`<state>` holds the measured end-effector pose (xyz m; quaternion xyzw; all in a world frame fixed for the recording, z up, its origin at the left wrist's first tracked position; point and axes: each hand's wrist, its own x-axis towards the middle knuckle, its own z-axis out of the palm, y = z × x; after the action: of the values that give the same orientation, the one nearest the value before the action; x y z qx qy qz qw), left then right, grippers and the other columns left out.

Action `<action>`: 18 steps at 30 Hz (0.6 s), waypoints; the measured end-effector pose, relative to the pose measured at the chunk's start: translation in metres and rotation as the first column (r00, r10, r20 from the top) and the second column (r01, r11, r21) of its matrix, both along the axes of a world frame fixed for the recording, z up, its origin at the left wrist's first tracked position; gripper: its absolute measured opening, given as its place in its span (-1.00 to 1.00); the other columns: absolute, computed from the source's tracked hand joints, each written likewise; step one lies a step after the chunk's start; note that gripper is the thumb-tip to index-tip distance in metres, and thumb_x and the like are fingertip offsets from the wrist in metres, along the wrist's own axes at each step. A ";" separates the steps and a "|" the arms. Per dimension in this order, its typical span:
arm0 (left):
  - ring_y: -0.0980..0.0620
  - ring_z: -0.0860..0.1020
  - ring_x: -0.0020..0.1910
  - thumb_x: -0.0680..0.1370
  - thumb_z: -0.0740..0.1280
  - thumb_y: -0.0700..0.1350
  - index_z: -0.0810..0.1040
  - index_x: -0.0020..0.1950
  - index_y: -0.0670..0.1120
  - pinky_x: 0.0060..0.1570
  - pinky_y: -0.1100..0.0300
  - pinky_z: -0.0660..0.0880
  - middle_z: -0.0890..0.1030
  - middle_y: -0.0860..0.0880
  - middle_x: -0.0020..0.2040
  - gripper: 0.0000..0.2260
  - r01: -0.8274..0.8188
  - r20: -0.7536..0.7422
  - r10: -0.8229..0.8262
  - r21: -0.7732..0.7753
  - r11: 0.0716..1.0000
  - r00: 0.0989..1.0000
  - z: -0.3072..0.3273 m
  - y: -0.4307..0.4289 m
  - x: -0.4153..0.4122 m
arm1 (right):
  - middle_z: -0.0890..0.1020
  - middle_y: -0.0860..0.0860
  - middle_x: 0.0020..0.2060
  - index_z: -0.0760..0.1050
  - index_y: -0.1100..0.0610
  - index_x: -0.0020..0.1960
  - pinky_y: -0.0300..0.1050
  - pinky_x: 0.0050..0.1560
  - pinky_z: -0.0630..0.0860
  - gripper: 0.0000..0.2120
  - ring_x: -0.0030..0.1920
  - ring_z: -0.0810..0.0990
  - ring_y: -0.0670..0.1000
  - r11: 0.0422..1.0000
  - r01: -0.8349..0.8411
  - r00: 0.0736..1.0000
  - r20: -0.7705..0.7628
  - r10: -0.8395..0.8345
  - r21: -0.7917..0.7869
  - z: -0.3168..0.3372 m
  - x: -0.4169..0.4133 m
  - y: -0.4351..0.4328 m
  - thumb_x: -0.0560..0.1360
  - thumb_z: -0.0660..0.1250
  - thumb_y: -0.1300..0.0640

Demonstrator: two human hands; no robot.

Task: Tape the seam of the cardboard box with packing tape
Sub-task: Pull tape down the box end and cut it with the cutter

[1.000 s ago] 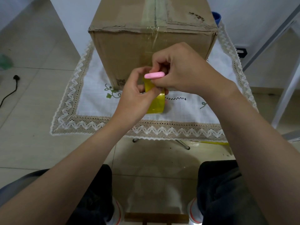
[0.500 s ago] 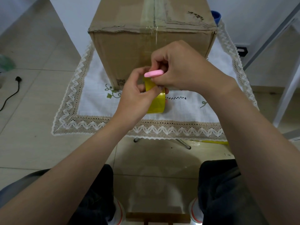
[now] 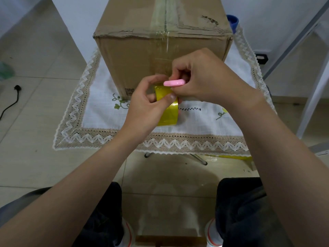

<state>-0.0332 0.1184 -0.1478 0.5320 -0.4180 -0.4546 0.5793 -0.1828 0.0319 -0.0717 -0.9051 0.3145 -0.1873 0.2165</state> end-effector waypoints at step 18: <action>-0.17 0.78 -0.07 0.59 0.45 -0.25 0.49 0.33 0.04 -0.03 -0.30 0.70 0.79 -0.13 -0.10 -0.63 0.037 -0.010 -0.037 -0.007 0.999 0.999 -0.006 0.000 0.001 | 0.62 -0.02 -0.38 0.60 0.11 -0.23 -0.13 -0.30 0.41 -0.85 -0.37 0.50 -0.06 0.991 0.090 0.996 0.000 -0.091 -0.094 -0.017 -0.029 -0.009 0.47 0.52 0.14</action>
<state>-0.0324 0.1181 -0.1537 0.5200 -0.4264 -0.4667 0.5744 -0.2113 0.0233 -0.0891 -0.8995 0.3464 -0.2097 0.1642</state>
